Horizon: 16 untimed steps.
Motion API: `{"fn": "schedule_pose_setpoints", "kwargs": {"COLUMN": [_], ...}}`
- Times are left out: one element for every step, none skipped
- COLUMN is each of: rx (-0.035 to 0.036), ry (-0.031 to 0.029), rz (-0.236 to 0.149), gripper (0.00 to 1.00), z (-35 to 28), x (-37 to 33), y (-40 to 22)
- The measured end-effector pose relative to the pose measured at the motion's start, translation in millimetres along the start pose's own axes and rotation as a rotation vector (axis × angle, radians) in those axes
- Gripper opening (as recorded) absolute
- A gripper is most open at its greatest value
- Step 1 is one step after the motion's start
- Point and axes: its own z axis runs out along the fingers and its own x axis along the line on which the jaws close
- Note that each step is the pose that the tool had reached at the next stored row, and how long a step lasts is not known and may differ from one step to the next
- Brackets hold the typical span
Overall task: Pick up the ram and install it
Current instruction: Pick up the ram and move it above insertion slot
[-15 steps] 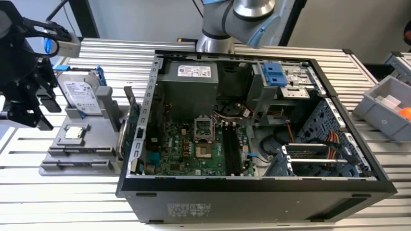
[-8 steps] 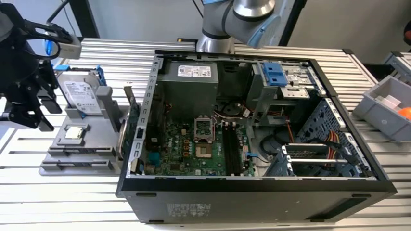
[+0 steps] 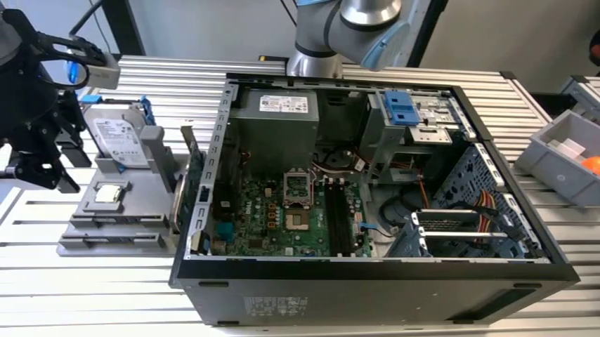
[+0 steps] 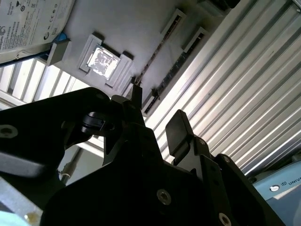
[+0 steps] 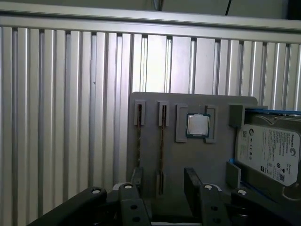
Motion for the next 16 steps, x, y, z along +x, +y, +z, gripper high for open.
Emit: {"fn": "schedule_pose_setpoints", "kwargs": {"rx": [0.0000, 0.0000, 0.0000, 0.0000, 0.0000, 0.0001, 0.0000, 0.0000, 0.0001, 0.0000, 0.0000, 0.0000, 0.0001, 0.0001, 0.0000, 0.0001], "ry": [0.0000, 0.0000, 0.0000, 0.0000, 0.0000, 0.0000, 0.0000, 0.0000, 0.0000, 0.0001, 0.0000, 0.0001, 0.0000, 0.0000, 0.0000, 0.0000], "rz": [0.000, 0.000, 0.000, 0.000, 0.000, 0.000, 0.000, 0.000, 0.000, 0.000, 0.000, 0.000, 0.000, 0.000, 0.000, 0.000], "gripper": [1.00, 1.00, 1.00, 1.00, 1.00, 1.00, 1.00, 1.00, 1.00, 1.00, 1.00, 1.00, 1.00, 1.00, 1.00, 1.00], "z": [0.4, 0.8, 1.2, 1.6, 2.0, 2.4, 2.7, 3.1, 3.5, 3.8, 4.2, 4.6, 5.0, 5.4, 5.8, 6.2], "x": [0.0, 0.0, 0.1, 0.1, 0.1, 0.1, 0.1, 0.1, 0.2, 0.2, 0.2, 0.2, 0.2, 0.2, 0.3, 0.3], "y": [0.0, 0.0, 0.0, 0.0, 0.0, 0.0, 0.0, 0.0, 0.0, 0.0, 0.0, 0.0, 0.0, -0.1, 0.0, -0.1]}}
